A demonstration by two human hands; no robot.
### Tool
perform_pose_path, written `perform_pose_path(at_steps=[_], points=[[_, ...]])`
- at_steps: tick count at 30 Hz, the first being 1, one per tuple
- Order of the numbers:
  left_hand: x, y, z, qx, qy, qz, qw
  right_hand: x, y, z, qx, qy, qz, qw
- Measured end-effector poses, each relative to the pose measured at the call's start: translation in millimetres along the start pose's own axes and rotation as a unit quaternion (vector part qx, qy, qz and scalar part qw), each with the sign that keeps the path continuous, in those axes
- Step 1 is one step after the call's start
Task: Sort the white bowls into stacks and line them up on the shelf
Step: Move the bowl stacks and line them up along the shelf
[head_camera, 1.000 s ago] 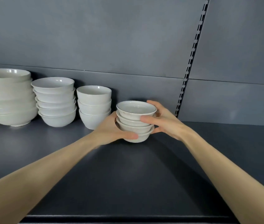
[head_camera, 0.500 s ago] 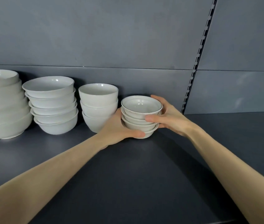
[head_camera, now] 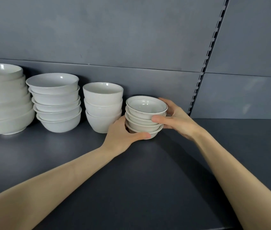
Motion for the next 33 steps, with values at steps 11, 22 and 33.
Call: perform_pose_path(at_steps=[11, 22, 33], points=[[-15.1, 9.8, 1.1, -0.035, 0.01, -0.095, 0.995, -8.6, 1.1, -8.9, -0.011, -0.023, -0.046, 0.999], [-11.0, 4.2, 5.7, -0.021, 0.024, -0.073, 0.997, -18.4, -3.1, -10.1, -0.02, -0.024, -0.066, 0.997], [-3.3, -3.4, 8.2, -0.001, -0.036, -0.032, 0.999, -19.4, -5.8, -9.9, -0.031, -0.03, -0.068, 0.997]])
Point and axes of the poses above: each hand's wrist, its own y-axis away from the middle knuckle, its own x-axis out of the palm, z = x × y, the point moved 10 cm from there along -y, towards the middle knuckle
